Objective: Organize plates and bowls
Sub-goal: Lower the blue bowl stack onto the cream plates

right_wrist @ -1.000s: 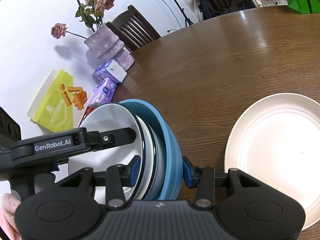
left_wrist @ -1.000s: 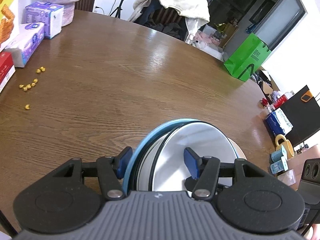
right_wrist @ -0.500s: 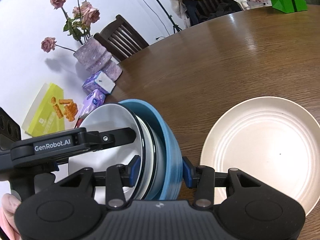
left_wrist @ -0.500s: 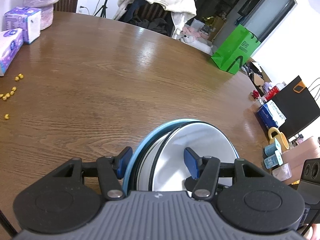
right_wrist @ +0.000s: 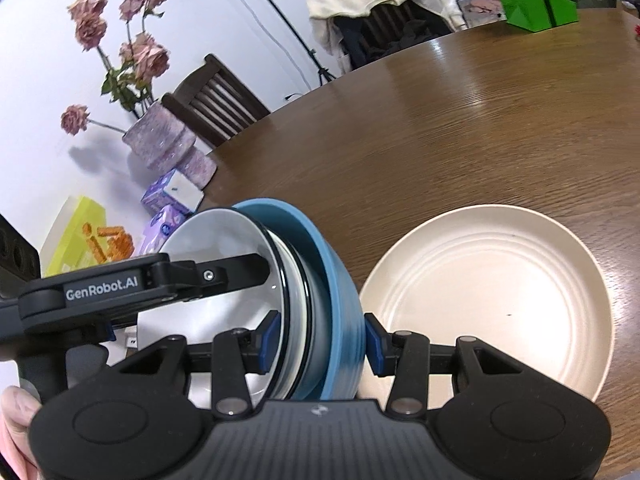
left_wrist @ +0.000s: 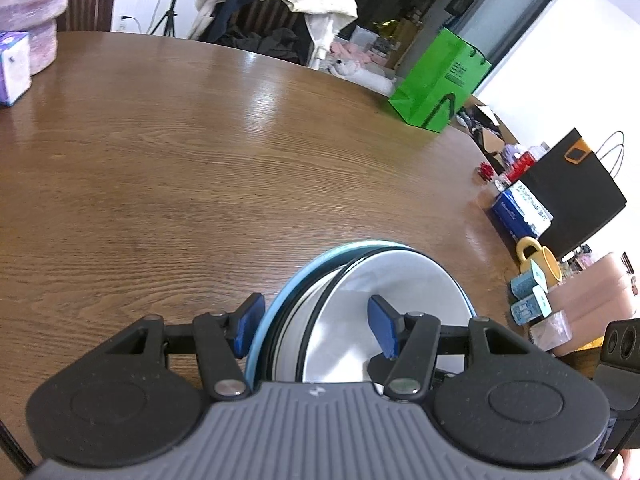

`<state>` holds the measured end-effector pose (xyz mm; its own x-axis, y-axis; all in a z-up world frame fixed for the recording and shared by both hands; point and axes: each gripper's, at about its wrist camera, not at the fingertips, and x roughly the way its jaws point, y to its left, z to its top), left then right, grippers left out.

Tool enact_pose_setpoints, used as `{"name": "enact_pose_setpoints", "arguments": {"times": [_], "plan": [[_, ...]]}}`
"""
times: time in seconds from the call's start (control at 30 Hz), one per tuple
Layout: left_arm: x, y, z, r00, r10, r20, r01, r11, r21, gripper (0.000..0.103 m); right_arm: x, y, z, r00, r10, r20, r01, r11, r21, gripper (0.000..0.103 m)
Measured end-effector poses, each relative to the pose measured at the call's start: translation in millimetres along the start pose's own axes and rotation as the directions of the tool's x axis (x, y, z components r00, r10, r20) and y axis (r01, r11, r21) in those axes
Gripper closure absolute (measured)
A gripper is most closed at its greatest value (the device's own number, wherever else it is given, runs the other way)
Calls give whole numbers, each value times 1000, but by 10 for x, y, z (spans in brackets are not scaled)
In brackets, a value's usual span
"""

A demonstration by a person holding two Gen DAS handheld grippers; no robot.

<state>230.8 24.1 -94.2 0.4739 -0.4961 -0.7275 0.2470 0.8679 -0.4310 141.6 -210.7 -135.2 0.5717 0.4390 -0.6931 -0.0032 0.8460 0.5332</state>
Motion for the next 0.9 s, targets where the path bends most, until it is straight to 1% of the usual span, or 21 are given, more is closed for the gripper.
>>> {"name": "enact_pose_setpoints", "arguments": {"times": [0.43,0.9], "plan": [[257,-234,45,998,-46,-38,48,998,47,45,-138,-299,-12,998,-50,42,47,996,71,60],[511,-440,59,993,-84,-79,90,993,77,45,-212,-515,1,994,-94,61,86,989,122,60]]}}
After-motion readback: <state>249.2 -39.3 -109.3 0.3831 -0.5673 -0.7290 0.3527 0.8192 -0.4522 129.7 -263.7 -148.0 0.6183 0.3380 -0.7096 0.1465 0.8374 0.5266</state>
